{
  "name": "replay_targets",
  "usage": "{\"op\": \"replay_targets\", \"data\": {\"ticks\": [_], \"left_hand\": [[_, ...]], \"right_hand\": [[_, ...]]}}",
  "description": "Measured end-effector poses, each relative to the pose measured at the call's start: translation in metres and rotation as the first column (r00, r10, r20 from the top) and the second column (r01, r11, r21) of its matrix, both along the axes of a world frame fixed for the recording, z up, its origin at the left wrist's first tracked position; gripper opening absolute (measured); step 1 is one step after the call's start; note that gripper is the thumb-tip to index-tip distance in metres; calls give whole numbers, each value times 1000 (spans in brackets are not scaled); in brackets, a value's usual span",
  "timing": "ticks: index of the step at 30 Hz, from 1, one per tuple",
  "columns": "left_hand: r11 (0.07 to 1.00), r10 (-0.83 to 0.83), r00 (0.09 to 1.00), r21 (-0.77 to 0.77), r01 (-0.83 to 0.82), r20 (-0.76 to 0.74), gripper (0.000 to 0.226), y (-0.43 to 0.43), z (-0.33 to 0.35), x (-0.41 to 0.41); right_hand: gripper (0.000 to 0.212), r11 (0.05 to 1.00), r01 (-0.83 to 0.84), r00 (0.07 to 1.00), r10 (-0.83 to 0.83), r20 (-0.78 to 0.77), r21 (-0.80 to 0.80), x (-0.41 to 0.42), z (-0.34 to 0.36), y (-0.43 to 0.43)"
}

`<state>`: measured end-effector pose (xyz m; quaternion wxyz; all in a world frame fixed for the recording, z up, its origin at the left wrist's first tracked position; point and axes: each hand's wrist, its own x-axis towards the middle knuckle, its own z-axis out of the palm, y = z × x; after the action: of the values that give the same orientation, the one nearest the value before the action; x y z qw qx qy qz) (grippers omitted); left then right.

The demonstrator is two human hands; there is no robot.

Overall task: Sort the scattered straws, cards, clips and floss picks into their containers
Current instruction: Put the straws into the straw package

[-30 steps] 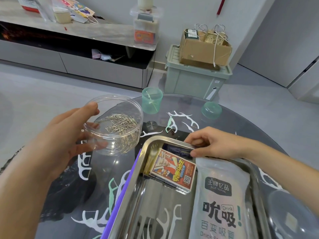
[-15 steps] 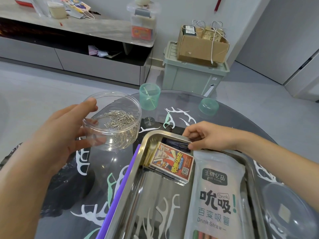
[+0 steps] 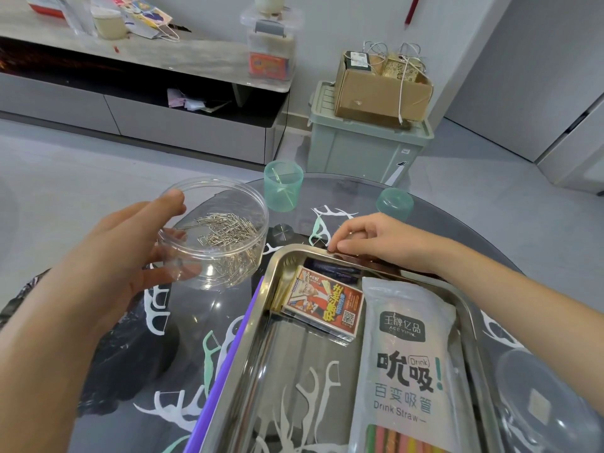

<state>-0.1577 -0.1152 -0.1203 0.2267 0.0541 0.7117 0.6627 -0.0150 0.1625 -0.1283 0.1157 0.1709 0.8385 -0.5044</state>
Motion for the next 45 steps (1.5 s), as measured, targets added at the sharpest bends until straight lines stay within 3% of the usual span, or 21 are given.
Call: {"op": "replay_targets", "data": {"ticks": [3, 9, 11, 16, 20, 23, 25, 32, 37, 45], "left_hand": [[1000, -5, 1000, -2, 5, -1, 25, -2, 1, 0], [1000, -14, 1000, -8, 14, -4, 25, -3, 3, 1], [1000, -25, 1000, 2, 25, -6, 35, -3, 5, 3], [999, -29, 1000, -21, 29, 9, 32, -1, 8, 7], [998, -44, 999, -44, 44, 1, 53, -4, 12, 10], [998, -23, 1000, -63, 24, 3, 40, -6, 14, 9], [997, -13, 1000, -70, 13, -4, 32, -5, 11, 6], [997, -34, 999, -69, 35, 18, 41, -3, 8, 5], [999, -29, 1000, -34, 29, -1, 65, -3, 8, 7], [1000, -29, 1000, -10, 28, -8, 51, -3, 8, 7]], "right_hand": [[18, 1000, -29, 993, 27, 119, 11, -11, -6, -2], [21, 992, 3, 998, 4, 58, -124, -19, -17, 5], [23, 991, -27, 998, 33, 47, -134, -20, -17, 7], [18, 987, -146, 989, 143, 36, 74, -34, -11, 5], [18, 939, -282, 959, 278, 50, 197, -51, -11, -1], [14, 891, -339, 939, 339, 53, 303, -56, -12, 0], [10, 871, -333, 938, 346, 30, 361, -55, -16, 1], [17, 847, -222, 960, 277, -46, 483, -51, -22, 9], [16, 829, -190, 971, 238, -24, 525, -50, -20, 16], [4, 795, -129, 975, 210, -69, 593, -47, -18, 14]]}}
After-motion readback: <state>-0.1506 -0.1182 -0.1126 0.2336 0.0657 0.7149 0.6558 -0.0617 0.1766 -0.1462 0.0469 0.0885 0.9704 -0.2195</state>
